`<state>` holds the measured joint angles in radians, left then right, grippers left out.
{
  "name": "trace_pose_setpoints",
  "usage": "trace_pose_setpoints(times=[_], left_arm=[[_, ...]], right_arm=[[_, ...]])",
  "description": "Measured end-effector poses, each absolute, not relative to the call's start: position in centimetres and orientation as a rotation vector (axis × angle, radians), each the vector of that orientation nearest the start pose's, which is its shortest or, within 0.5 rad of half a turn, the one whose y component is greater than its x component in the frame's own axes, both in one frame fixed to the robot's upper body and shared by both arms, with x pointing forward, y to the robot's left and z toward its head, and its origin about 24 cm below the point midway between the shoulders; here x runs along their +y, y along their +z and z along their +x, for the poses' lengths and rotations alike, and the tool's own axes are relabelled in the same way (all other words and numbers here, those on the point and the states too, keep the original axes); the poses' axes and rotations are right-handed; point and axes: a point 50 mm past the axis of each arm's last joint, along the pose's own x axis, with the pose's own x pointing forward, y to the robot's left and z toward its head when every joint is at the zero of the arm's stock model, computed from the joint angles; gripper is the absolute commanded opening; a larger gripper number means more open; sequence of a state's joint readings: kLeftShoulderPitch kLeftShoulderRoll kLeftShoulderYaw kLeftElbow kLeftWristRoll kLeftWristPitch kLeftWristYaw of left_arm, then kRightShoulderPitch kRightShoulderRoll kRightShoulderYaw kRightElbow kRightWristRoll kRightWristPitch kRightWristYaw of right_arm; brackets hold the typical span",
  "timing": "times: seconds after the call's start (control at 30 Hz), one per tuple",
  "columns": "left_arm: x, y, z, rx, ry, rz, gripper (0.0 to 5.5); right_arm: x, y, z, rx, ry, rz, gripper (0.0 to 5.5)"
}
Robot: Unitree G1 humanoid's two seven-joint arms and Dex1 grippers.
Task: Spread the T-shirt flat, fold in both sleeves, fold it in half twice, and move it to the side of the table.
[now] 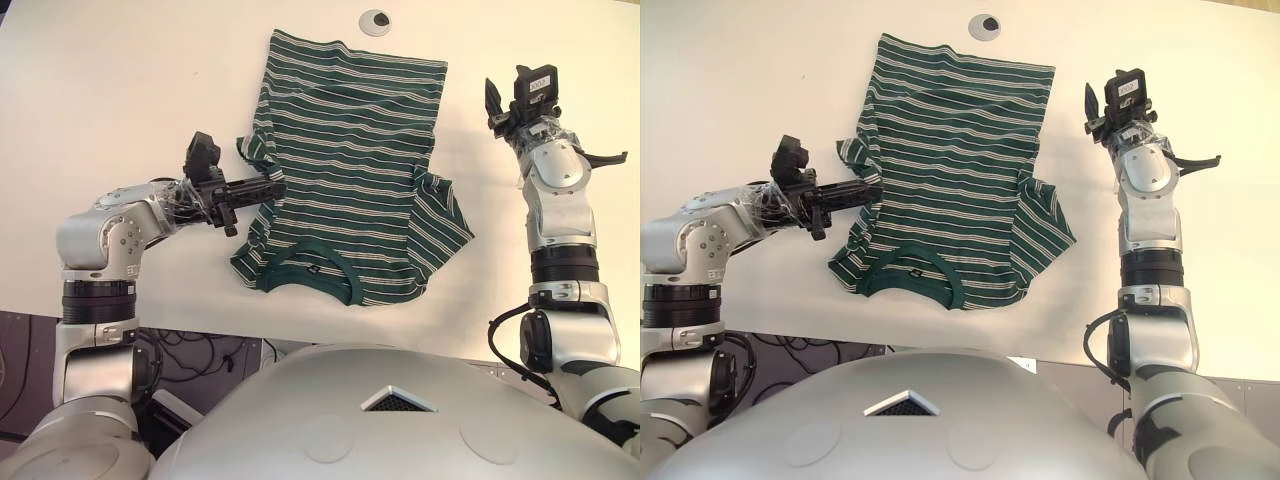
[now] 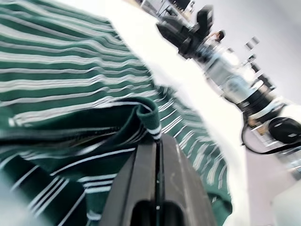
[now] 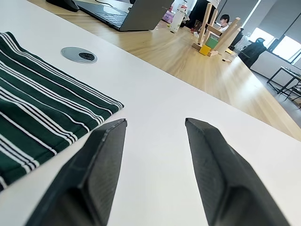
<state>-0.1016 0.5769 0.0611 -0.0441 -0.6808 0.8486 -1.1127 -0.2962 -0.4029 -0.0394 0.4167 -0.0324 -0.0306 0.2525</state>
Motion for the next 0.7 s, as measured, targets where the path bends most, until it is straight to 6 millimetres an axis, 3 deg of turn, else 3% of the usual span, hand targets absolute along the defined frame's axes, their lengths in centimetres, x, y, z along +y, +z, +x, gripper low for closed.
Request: trace_pose_setpoints(times=[0.13,0.27,0.43,0.53,0.57,0.7], left_arm=[[19.9,6.6,22.8,0.565,-1.106,-0.444,0.02],[19.6,5.7,22.5,0.602,-1.067,-0.394,0.66],[18.5,6.4,22.5,0.551,-1.092,-0.399,1.49],[17.8,6.9,22.1,0.538,-1.098,-0.418,2.02],[17.4,6.9,21.7,0.534,-1.09,-0.442,2.23],[16.8,6.4,20.9,0.531,-1.036,-0.471,2.85]], right_arm=[[-23.4,5.0,30.6,0.135,0.166,-0.401,2.29],[-23.4,5.0,30.6,0.141,0.172,-0.401,2.29],[-23.2,6.2,30.1,0.124,0.235,-0.382,2.29],[-24.9,7.2,27.6,0.193,0.307,-0.303,2.29],[-25.7,7.6,25.8,0.274,0.372,-0.249,2.29],[-26.8,7.7,22.0,0.569,0.484,-0.04,2.29]])
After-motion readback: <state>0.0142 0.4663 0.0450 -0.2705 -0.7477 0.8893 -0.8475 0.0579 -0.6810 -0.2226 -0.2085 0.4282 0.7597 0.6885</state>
